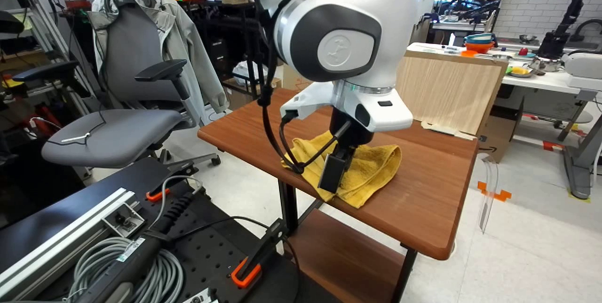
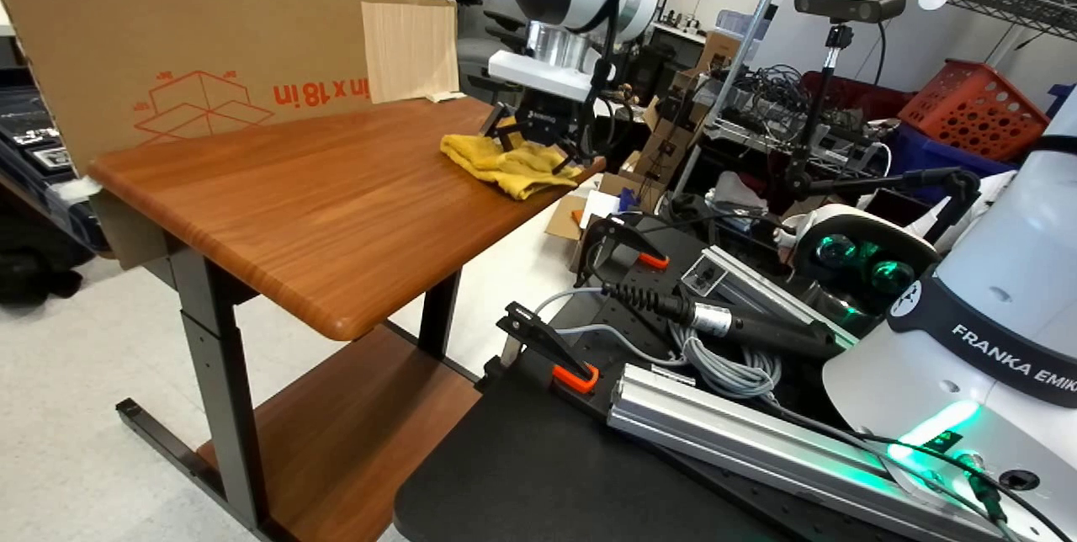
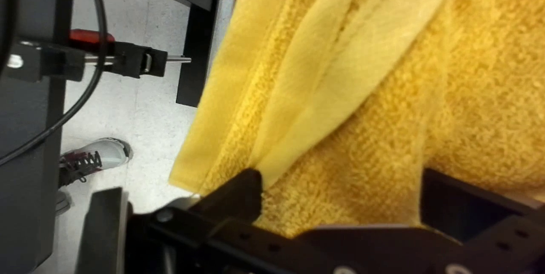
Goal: Use the yellow towel to wipe the table
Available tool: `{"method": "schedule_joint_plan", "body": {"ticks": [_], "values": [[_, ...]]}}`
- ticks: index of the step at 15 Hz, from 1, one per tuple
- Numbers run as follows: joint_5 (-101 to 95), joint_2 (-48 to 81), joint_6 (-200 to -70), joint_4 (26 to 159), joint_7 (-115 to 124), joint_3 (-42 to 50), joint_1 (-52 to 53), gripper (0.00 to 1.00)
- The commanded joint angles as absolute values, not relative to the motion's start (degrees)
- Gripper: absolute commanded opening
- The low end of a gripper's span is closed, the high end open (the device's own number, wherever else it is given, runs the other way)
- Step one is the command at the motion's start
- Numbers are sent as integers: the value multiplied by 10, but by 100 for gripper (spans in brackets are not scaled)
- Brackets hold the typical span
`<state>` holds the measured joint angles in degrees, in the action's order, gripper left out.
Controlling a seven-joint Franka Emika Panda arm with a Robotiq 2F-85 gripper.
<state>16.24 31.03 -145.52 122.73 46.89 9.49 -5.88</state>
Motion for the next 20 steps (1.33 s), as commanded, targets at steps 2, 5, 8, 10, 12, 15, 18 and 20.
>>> {"method": "schedule_joint_plan", "body": {"ticks": [2, 5, 8, 10, 12, 15, 18, 20], "values": [[180, 412, -1444, 1094, 591, 95, -25, 100], [168, 447, -1439, 1028, 686, 96, 7, 100], [160, 472, -1417, 970, 765, 92, 35, 100], [145, 482, -1411, 952, 811, 90, 64, 100], [134, 486, -1405, 942, 840, 84, 84, 100], [123, 479, -1397, 959, 854, 61, 111, 100], [124, 479, -1382, 966, 856, 38, 119, 100], [132, 474, -1366, 979, 838, 20, 110, 100]]}}
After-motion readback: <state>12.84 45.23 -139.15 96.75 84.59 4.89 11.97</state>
